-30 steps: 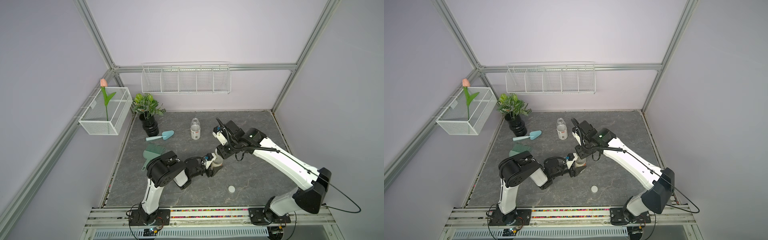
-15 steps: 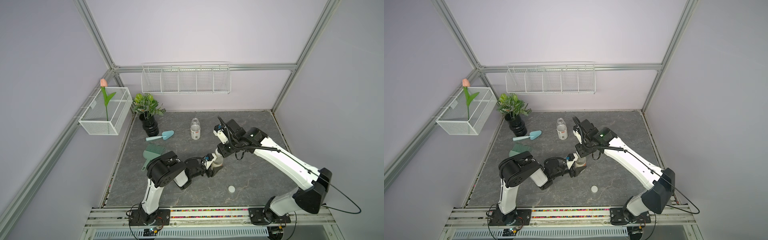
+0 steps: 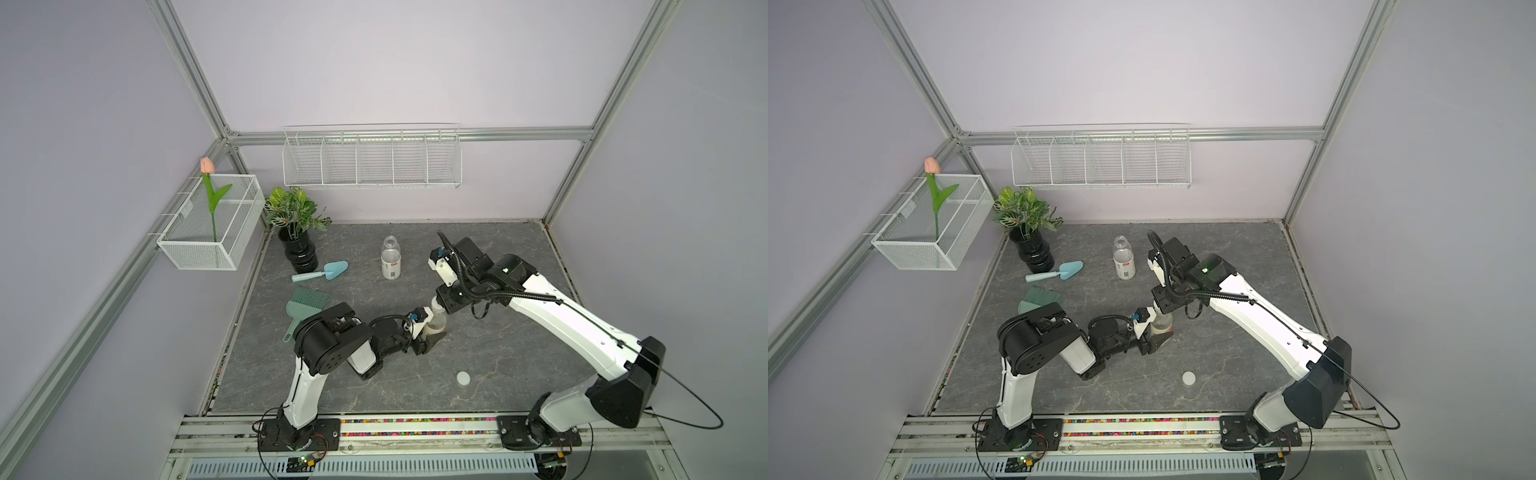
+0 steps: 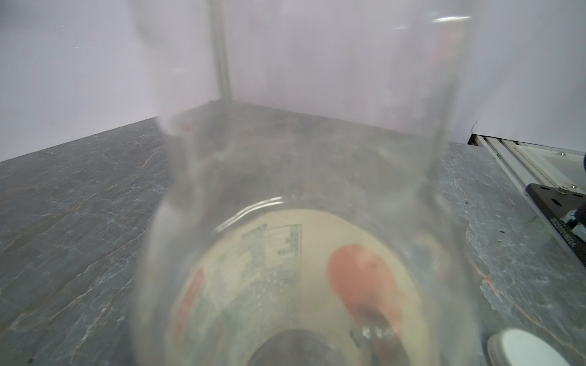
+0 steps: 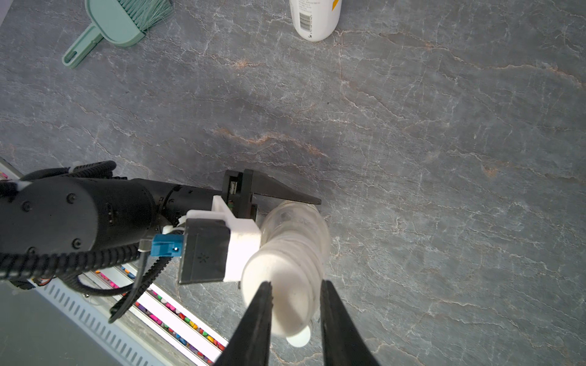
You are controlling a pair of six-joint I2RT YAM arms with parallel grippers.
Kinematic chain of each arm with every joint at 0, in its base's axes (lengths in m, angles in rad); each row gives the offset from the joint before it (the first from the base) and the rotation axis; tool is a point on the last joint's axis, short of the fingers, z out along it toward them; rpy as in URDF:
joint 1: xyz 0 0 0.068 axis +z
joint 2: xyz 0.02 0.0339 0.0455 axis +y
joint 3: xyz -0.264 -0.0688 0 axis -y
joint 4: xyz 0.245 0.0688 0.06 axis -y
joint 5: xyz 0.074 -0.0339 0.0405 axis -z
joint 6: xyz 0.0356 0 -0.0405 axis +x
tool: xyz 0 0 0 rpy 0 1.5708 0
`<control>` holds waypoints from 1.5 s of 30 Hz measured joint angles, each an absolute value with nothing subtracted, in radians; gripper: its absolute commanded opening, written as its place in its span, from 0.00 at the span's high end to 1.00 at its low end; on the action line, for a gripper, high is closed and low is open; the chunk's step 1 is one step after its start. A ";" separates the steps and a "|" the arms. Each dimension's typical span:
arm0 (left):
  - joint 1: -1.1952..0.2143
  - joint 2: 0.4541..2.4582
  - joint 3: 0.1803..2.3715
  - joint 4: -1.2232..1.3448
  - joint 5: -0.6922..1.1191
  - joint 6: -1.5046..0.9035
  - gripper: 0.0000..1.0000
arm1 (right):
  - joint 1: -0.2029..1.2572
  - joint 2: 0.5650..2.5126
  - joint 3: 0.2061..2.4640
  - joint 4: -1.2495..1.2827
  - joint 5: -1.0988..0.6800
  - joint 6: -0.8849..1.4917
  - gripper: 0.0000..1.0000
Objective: Screw on the bottle caps
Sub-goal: Screw the bottle cap onto the plastic bottle.
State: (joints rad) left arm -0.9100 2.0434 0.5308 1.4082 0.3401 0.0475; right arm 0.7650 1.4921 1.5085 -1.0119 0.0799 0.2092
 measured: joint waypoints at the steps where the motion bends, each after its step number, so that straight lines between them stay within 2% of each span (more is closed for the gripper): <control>1: -0.910 2.043 0.530 1.409 0.340 0.049 0.33 | 0.764 1.492 1.509 -1.011 0.080 0.209 0.71; 16: -0.910 2.043 0.526 1.412 0.339 0.057 0.33 | 0.759 1.488 1.505 -1.005 0.081 0.209 0.71; 28: -0.914 2.043 0.523 1.415 0.334 0.064 0.33 | 0.752 1.478 1.491 -0.992 0.073 0.209 0.66; 45: -0.917 2.048 0.518 1.432 0.329 0.064 0.33 | 0.748 1.461 1.469 -0.970 0.052 0.210 0.70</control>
State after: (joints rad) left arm -0.9169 2.0480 0.5179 1.4319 0.3294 0.0643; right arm 0.7475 1.4612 1.4689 -0.9703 0.0517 0.2096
